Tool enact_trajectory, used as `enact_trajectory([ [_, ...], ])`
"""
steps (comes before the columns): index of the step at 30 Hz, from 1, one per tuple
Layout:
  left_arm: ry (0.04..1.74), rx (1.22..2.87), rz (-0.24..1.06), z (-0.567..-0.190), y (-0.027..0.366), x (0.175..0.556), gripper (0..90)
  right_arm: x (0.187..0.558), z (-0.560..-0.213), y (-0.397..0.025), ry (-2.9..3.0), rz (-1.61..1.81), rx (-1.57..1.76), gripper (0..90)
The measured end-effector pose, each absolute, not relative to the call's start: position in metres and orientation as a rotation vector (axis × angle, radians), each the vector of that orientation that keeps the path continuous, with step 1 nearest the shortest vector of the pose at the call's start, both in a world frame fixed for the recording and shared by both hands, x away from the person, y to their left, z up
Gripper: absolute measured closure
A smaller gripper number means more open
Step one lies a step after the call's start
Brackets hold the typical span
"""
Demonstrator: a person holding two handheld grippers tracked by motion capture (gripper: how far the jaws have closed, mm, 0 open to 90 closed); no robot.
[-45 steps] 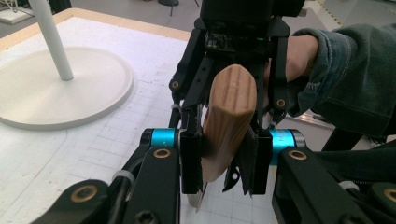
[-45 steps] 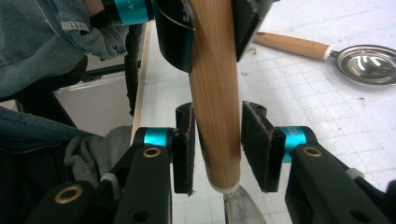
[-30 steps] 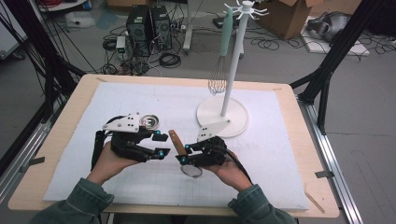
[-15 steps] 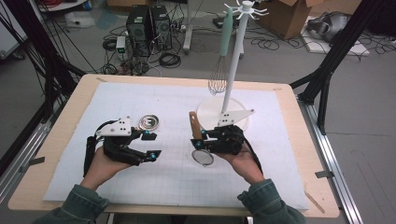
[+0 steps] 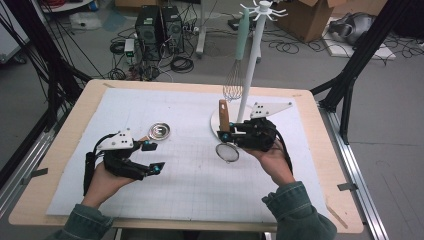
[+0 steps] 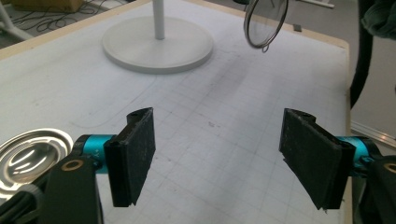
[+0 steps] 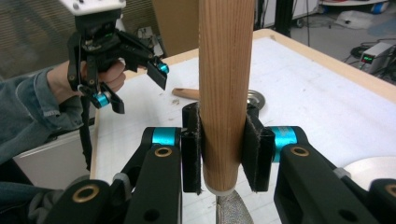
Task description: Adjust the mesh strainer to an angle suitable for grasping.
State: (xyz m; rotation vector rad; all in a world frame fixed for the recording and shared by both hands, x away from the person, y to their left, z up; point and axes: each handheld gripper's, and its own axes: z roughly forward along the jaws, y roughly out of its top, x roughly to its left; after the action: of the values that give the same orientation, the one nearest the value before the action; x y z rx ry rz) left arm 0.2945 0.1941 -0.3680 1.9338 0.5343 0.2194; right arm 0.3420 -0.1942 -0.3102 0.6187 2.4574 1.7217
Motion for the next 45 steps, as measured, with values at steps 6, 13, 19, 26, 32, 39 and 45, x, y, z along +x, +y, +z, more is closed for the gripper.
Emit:
enact_trajectory([
  [6, 0.551, 1.933, 0.237, -0.371, 0.199, 0.295, 25.5, 0.349, -0.301, -0.200, 2.437, 1.718, 0.631, 72.3],
  [13, 0.579, 1.942, 0.259, -0.375, 0.205, 0.296, 21.5, 0.358, -0.289, -0.205, 2.410, 1.725, 0.646, 72.3],
  [19, 0.601, 1.953, 0.243, -0.379, 0.208, 0.299, 17.7, 0.365, -0.279, -0.209, 2.381, 1.739, 0.650, 72.3],
  [26, 0.610, 1.957, 0.248, -0.381, 0.209, 0.300, 15.5, 0.373, -0.269, -0.217, 2.344, 1.768, 0.673, 72.3],
  [32, 0.616, 1.963, 0.257, -0.382, 0.210, 0.300, 12.9, 0.380, -0.258, -0.221, 2.324, 1.772, 0.682, 72.3],
  [39, 0.619, 1.957, 0.246, -0.383, 0.210, 0.301, 12.3, 0.386, -0.241, -0.222, 2.293, 1.765, 0.693, 72.3],
  [45, 0.617, 1.955, 0.247, -0.382, 0.210, 0.301, 12.2, 0.393, -0.228, -0.222, 2.268, 1.767, 0.702, 72.3],
])
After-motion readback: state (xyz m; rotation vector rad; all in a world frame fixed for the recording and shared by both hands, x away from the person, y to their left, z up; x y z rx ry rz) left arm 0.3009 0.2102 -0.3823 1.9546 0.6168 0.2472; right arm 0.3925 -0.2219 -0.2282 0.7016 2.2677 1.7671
